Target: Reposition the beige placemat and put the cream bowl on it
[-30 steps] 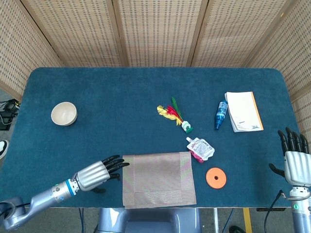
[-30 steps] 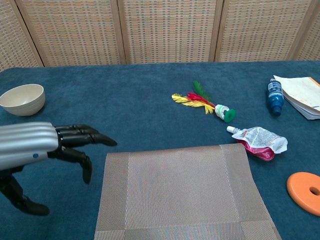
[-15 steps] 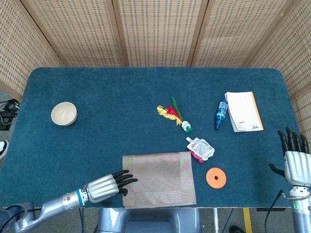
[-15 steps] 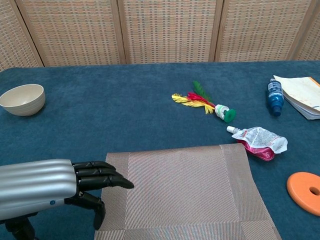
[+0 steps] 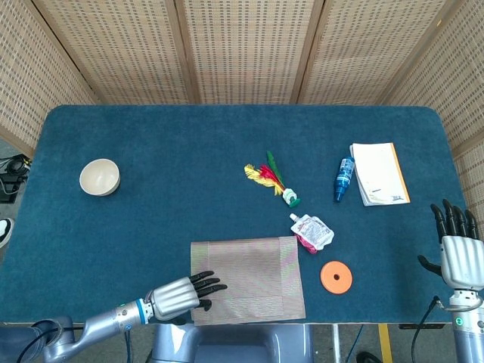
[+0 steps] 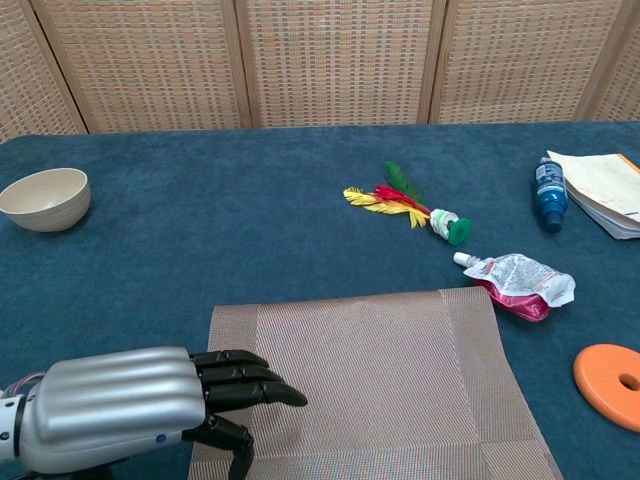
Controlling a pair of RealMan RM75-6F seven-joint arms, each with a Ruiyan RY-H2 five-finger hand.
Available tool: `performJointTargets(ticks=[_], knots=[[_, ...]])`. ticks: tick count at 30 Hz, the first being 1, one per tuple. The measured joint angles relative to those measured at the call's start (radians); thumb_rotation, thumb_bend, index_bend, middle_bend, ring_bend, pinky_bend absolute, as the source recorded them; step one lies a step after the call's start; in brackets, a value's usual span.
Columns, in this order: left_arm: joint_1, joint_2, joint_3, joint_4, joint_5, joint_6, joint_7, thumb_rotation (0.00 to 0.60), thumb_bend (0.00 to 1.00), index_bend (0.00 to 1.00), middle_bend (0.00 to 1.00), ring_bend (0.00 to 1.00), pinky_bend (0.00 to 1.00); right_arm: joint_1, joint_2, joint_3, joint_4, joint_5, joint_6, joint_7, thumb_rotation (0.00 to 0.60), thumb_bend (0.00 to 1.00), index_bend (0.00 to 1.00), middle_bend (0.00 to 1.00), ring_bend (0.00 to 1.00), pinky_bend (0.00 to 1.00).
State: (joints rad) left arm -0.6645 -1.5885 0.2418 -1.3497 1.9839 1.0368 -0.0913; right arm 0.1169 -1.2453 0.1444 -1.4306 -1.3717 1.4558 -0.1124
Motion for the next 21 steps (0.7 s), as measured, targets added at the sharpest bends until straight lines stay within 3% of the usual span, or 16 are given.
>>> performJointTargets(ticks=[21], knots=[[-0.052, -0.028, -0.042, -0.057, -0.076, -0.074, 0.062, 0.6, 0.01, 0.41, 0.0, 0.0, 0.0, 0.0, -0.001, -0.002, -0.002, -0.001, 0.0, -0.005, 0.6, 0.0, 0.0, 0.0, 0.0, 0.0]])
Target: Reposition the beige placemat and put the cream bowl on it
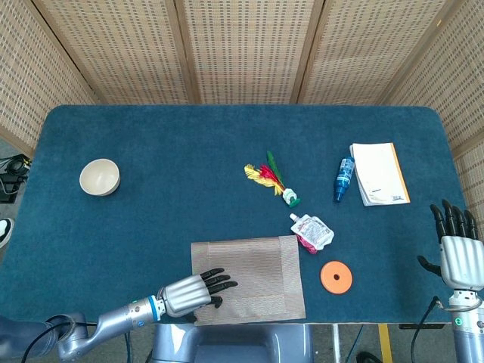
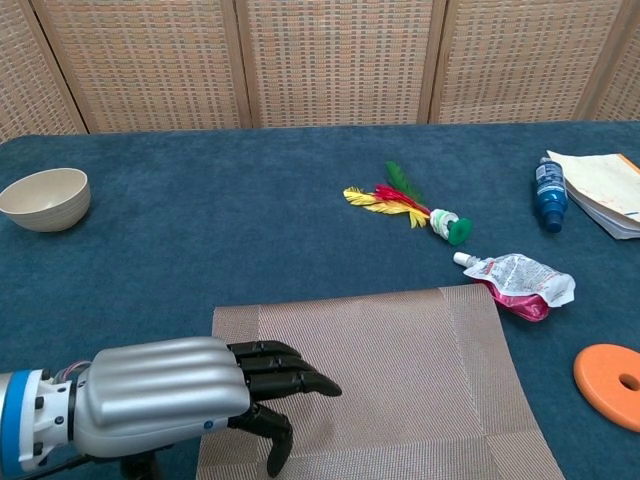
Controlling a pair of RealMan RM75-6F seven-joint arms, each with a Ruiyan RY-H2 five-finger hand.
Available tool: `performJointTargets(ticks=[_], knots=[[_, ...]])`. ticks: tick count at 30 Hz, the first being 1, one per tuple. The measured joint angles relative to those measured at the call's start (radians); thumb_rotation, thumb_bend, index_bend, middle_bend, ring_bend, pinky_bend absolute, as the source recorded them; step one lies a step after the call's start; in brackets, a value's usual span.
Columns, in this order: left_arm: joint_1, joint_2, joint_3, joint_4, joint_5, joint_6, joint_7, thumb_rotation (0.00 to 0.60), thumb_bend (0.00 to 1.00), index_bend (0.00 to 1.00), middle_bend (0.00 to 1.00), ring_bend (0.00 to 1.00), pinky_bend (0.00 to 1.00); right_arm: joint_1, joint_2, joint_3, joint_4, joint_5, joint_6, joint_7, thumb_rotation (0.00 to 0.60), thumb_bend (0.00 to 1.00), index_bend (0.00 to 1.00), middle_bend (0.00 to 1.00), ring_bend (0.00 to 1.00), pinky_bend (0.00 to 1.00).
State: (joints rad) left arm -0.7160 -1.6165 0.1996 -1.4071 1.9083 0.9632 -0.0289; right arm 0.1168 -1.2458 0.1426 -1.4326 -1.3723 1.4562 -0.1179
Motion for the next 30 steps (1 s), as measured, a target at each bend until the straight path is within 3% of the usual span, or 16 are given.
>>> performJointTargets(ticks=[7, 20, 30], knots=[[-0.011, -0.01, -0.003, -0.009, -0.019, -0.023, 0.021, 0.6, 0.06, 0.41, 0.0, 0.0, 0.0, 0.0, 0.001, 0.0, 0.0, 0.0, 0.0, 0.001, 0.6, 0.0, 0.0, 0.0, 0.0, 0.0], [-0.018, -0.019, 0.005, -0.003, -0.046, -0.033, 0.031, 0.6, 0.31, 0.42, 0.0, 0.0, 0.0, 0.0, 0.004, -0.001, -0.002, -0.001, -0.001, 0.005, 0.6, 0.0, 0.0, 0.0, 0.0, 0.0], [-0.021, -0.03, 0.009, 0.007, -0.061, -0.035, 0.045, 0.6, 0.4, 0.43, 0.0, 0.0, 0.0, -0.002, 0.007, 0.0, -0.005, -0.002, 0.002, 0.008, 0.6, 0.0, 0.0, 0.0, 0.0, 0.0]])
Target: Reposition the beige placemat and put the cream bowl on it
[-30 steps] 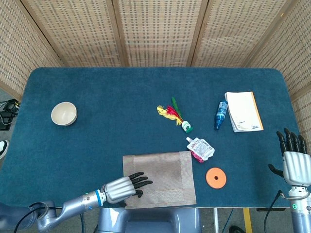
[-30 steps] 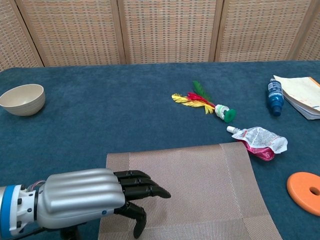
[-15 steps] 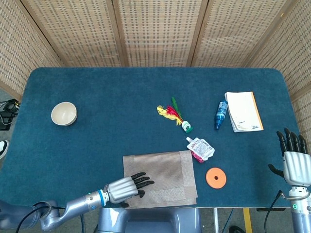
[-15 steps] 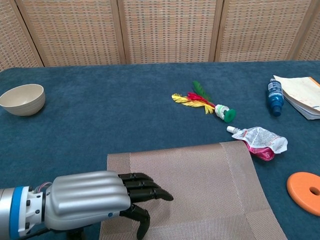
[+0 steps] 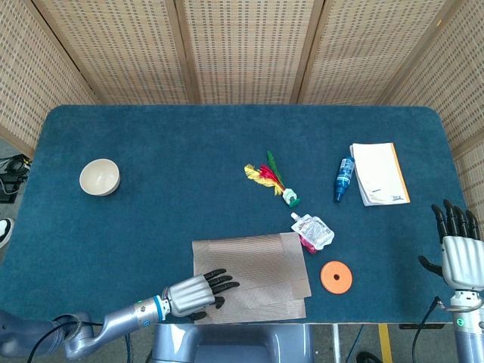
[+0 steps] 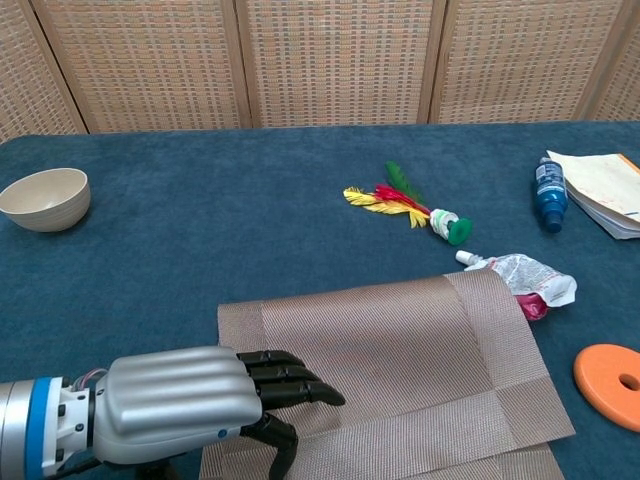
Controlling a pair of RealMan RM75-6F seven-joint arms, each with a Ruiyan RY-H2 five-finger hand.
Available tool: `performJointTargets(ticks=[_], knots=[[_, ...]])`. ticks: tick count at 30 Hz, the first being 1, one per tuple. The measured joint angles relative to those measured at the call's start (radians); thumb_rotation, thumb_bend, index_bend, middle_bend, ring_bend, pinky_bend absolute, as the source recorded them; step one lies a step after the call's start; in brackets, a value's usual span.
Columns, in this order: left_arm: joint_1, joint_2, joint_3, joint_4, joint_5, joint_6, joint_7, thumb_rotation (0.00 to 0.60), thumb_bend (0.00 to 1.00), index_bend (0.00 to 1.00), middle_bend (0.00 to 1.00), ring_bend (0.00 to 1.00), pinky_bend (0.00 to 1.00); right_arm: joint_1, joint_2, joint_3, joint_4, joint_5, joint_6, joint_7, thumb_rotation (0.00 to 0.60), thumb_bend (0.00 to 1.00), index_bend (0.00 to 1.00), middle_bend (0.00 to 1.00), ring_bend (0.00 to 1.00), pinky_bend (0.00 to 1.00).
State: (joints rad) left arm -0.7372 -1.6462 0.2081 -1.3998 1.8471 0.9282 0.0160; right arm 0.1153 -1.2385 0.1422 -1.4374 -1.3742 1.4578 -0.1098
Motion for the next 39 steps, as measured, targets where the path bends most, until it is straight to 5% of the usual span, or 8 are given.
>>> performJointTargets(ticks=[9, 22, 28, 39], knots=[[0.002, -0.009, 0.001, 0.008, -0.013, 0.0, 0.015, 0.6, 0.51, 0.5, 0.0, 0.0, 0.0, 0.0, 0.002, 0.0, -0.002, 0.0, -0.001, 0.002, 0.6, 0.0, 0.0, 0.0, 0.0, 0.0], [0.015, -0.021, -0.036, 0.014, -0.043, 0.048, 0.02, 0.6, 0.63, 0.82, 0.0, 0.0, 0.0, -0.002, 0.006, -0.002, -0.009, -0.003, 0.0, 0.003, 0.6, 0.0, 0.0, 0.0, 0.0, 0.0], [0.001, -0.012, -0.129, 0.013, -0.104, 0.058, 0.029, 0.6, 0.63, 0.84, 0.0, 0.0, 0.0, 0.0, 0.004, -0.003, -0.008, -0.004, -0.002, 0.001, 0.6, 0.0, 0.0, 0.0, 0.0, 0.0], [-0.105, -0.01, -0.441, 0.197, -0.467, -0.066, 0.069, 0.6, 0.65, 0.85, 0.0, 0.0, 0.0, -0.002, 0.01, 0.0, -0.022, -0.007, 0.01, -0.001, 0.6, 0.0, 0.0, 0.0, 0.0, 0.0]])
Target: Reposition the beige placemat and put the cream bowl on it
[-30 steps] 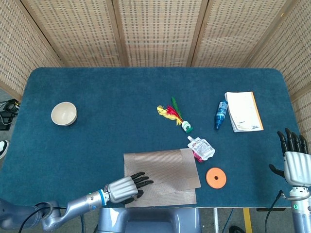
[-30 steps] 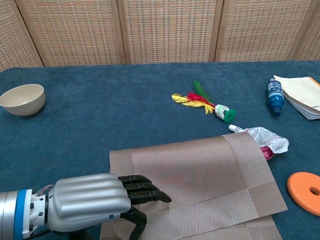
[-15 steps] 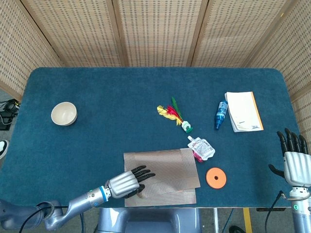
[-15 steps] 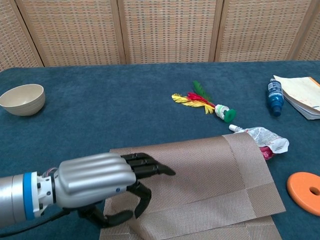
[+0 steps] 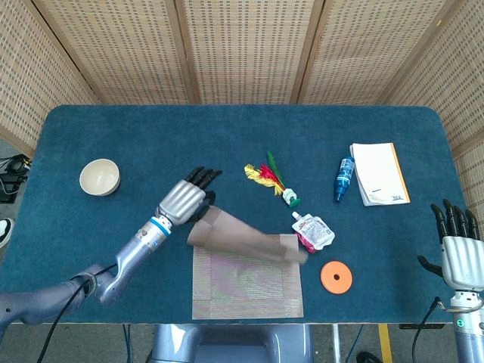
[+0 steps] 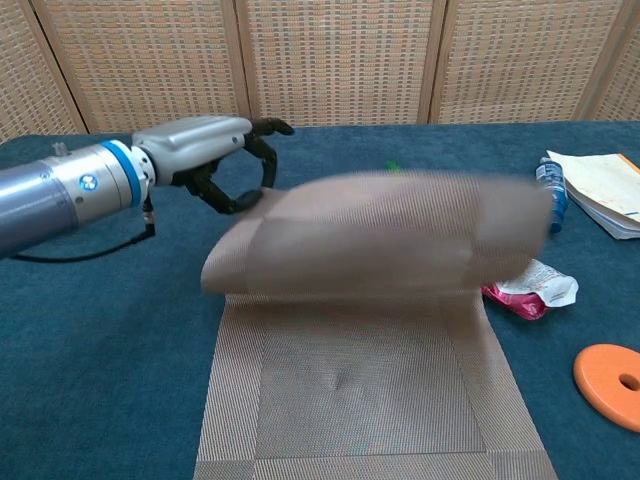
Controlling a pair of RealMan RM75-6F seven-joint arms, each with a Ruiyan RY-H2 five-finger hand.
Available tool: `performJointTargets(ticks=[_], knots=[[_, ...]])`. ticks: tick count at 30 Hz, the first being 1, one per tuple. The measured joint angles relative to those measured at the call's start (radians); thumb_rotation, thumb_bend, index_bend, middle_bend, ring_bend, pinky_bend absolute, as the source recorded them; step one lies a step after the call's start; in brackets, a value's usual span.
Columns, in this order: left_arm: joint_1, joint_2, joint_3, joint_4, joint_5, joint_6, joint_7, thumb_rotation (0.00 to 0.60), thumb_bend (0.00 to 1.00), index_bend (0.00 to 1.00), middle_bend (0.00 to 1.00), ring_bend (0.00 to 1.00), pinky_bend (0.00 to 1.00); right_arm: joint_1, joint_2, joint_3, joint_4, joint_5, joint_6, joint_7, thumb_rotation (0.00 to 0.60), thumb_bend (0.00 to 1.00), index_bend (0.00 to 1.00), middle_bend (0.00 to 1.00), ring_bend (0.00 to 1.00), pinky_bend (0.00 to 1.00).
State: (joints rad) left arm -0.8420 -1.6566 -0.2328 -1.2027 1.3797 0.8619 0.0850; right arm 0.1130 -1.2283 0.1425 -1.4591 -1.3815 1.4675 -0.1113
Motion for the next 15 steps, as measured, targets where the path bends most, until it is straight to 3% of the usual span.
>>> performJointTargets(ticks=[6, 15], knots=[[-0.024, -0.008, -0.051, 0.118, -0.114, -0.048, 0.035, 0.6, 0.65, 0.85, 0.0, 0.0, 0.0, 0.002, -0.001, -0.002, -0.002, 0.0, -0.006, -0.006, 0.6, 0.0, 0.0, 0.0, 0.0, 0.0], [-0.021, -0.048, -0.046, 0.251, -0.194, -0.069, 0.089, 0.6, 0.68, 0.85, 0.0, 0.0, 0.0, 0.007, -0.003, -0.006, -0.003, 0.007, -0.021, -0.02, 0.6, 0.0, 0.0, 0.0, 0.0, 0.0]])
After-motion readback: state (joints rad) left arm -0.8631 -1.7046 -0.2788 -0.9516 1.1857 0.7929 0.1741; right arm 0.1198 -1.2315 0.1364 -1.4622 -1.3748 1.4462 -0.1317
